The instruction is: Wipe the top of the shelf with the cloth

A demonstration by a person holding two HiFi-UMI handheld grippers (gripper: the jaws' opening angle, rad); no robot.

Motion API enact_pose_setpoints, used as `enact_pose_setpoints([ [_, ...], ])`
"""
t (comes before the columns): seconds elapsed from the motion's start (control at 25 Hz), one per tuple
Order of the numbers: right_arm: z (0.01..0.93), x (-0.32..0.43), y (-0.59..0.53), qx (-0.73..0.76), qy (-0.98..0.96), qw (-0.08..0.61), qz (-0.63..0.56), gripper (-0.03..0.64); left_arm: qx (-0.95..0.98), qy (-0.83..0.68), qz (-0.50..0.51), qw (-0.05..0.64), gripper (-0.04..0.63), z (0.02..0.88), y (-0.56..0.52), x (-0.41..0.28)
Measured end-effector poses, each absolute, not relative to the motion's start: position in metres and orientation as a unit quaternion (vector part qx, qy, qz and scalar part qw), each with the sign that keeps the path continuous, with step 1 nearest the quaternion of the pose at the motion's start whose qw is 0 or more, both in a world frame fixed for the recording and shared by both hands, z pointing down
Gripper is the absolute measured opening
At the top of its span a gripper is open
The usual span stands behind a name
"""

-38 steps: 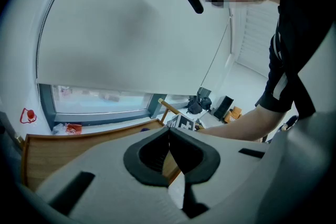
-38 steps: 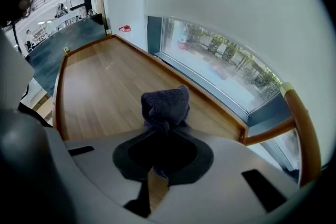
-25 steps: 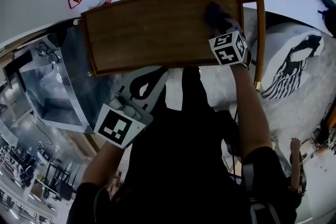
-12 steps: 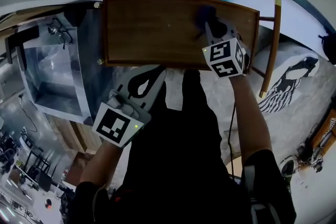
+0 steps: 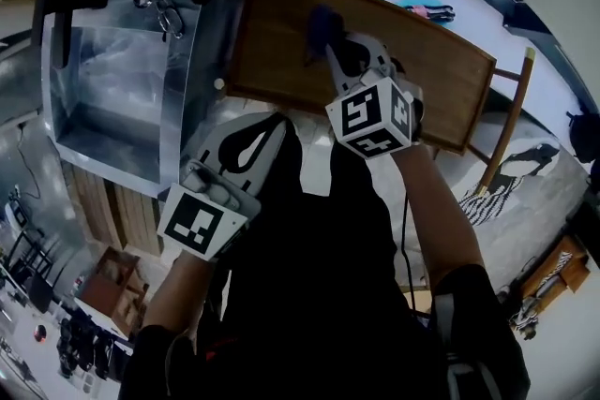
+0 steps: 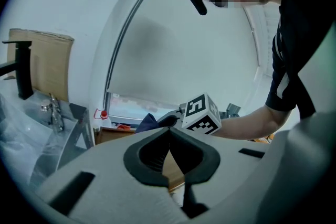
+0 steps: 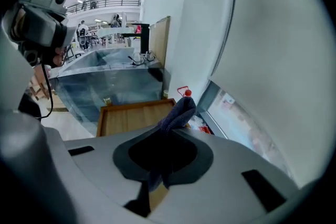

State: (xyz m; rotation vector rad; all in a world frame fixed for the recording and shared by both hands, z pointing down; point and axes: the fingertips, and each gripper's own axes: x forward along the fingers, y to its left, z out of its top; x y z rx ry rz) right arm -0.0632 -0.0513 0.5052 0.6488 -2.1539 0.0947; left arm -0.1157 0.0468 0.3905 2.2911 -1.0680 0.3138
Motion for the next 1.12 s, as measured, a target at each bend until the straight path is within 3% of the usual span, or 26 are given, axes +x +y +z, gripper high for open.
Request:
enact_pose_setpoints([
  [0.56,0.535,-0.217,0.041,0.12,-0.886,0.447,0.016,0.026,0.822,-0.47,0.094,0.308,0.02,0.401,0.087,-0.225],
  [1.12,0.605,-0.235,0.102,0.065,-0.86,0.505,0.037,0.026,0.81,-0.482,0.087,0.321,0.02,0.414,0.112,-0.252],
])
